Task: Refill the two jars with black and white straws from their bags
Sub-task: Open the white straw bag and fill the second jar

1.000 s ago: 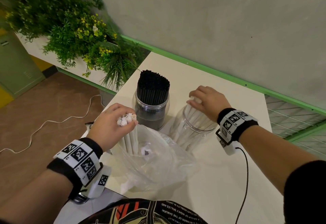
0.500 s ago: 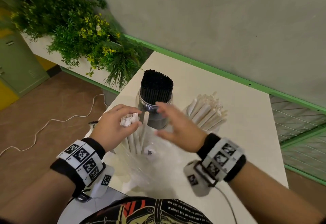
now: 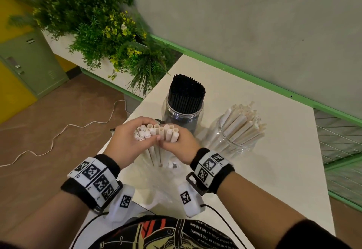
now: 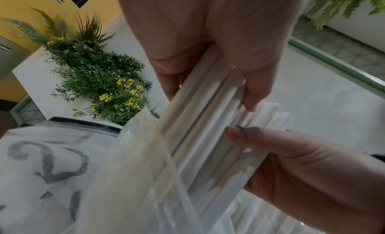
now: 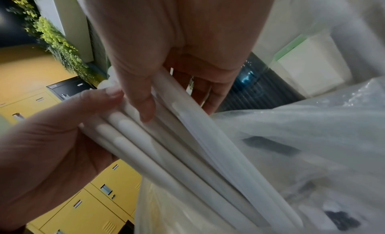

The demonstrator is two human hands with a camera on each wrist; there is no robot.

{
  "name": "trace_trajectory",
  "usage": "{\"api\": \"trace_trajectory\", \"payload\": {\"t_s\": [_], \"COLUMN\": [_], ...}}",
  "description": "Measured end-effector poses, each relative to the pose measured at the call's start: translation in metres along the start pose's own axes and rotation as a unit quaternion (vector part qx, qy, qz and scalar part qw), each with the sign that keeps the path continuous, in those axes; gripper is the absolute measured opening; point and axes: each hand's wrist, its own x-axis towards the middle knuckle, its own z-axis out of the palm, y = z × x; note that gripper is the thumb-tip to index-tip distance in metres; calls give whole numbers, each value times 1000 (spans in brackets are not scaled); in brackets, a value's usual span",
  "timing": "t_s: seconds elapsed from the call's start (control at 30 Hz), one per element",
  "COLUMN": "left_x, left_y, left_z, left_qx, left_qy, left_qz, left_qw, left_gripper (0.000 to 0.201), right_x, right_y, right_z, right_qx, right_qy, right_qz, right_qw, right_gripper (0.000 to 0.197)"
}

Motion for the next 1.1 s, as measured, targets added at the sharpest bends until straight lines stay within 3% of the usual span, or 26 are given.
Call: {"api": "trace_trajectory", "payload": {"t_s": [0.23,0.63,0.87,1.1], "left_x": [3,14,23,31], "left_y": [-2,-3,1,5], "left_z": [8,14,22,27], "left_qx": [-11,14,67,90], "left_qy": [3,-19,-28,-34], "left_qz": [2,1,23,26], "left_qw": [1000,1000,997,995], "left_gripper": [22,16,15,15], "right_x": [-5,-20,-37,-65], "right_y": [-7,-24,-61,-101], "right_z": [-2,-32,-89,-167], "right_qx": [21,-6,21,39], "right_qy": [52,166,241,357], "right_qz": [-3,-133,-164,-214], "right_qw": [998,977,956,908], "right_gripper": [18,37,33,38]}}
